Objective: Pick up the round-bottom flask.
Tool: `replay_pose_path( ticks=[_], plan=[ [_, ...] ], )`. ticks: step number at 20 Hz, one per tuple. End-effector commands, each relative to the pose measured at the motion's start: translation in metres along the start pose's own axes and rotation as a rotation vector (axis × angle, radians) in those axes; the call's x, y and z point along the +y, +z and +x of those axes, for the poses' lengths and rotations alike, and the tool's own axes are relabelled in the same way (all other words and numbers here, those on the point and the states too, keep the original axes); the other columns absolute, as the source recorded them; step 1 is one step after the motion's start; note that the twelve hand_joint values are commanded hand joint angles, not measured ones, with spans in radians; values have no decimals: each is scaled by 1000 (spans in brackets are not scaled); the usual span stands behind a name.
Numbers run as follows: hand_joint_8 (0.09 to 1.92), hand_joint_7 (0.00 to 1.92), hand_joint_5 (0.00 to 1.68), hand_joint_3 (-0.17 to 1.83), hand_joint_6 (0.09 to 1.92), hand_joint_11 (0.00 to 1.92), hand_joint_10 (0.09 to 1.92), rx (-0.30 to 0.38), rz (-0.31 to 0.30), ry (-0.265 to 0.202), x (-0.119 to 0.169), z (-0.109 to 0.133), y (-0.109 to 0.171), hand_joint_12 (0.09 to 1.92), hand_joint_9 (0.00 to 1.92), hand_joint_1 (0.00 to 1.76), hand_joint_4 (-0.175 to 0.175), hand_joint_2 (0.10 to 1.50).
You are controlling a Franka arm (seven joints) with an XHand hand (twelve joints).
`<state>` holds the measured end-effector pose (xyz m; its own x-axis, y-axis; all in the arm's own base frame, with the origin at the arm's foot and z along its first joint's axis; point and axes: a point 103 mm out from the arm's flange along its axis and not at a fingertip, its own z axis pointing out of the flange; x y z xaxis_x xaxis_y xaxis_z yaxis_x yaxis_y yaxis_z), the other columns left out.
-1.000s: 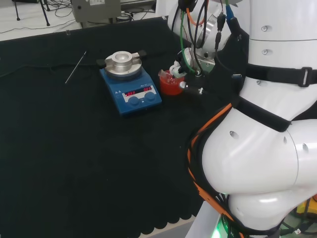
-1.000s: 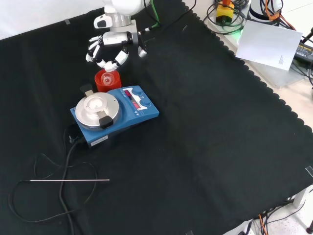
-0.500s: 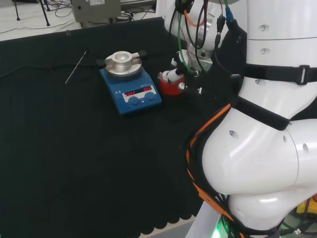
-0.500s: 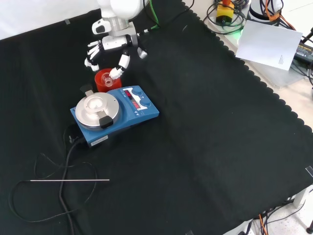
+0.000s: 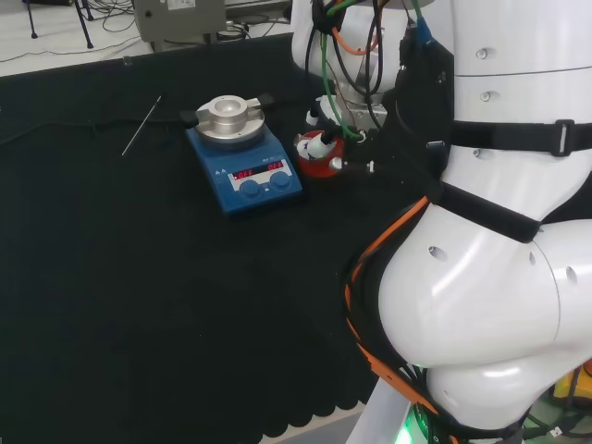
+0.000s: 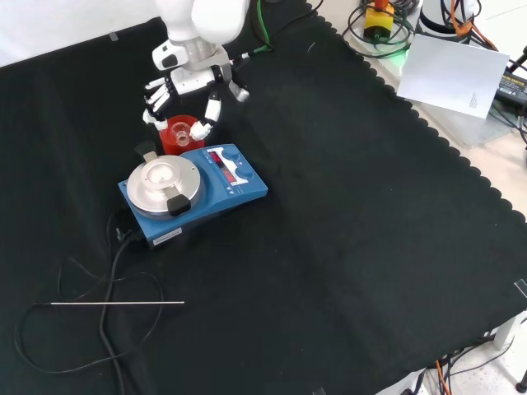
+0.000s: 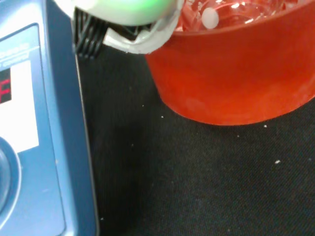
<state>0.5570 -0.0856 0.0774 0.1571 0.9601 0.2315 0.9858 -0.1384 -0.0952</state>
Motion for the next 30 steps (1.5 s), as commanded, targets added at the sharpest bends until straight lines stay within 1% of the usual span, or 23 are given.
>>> replay_pose_path(
  ticks=[1, 6, 10, 14, 21, 30],
  plan=[
    [671, 273, 552, 648, 895, 8, 686, -13, 14, -11, 3, 1, 3, 1355, 449, 1049, -27, 570],
    [671, 287, 629, 662, 914, 18, 688, -3, 36, -20, 4, 2, 5, 1354, 464, 1047, -17, 575],
    [667, 297, 653, 675, 905, 23, 682, 7, 58, -32, 4, 2, 6, 1351, 471, 1044, -16, 573],
    [661, 302, 659, 690, 894, 26, 675, 22, 63, -43, 1, 1, 3, 1348, 478, 1041, -17, 569],
    [653, 300, 624, 716, 889, 21, 668, 47, 68, -58, -2, 1, -3, 1349, 478, 1036, -28, 555],
    [644, 284, 524, 743, 869, 15, 661, 44, 78, -70, -4, 7, -2, 1350, 468, 1012, -44, 525]
  ],
)
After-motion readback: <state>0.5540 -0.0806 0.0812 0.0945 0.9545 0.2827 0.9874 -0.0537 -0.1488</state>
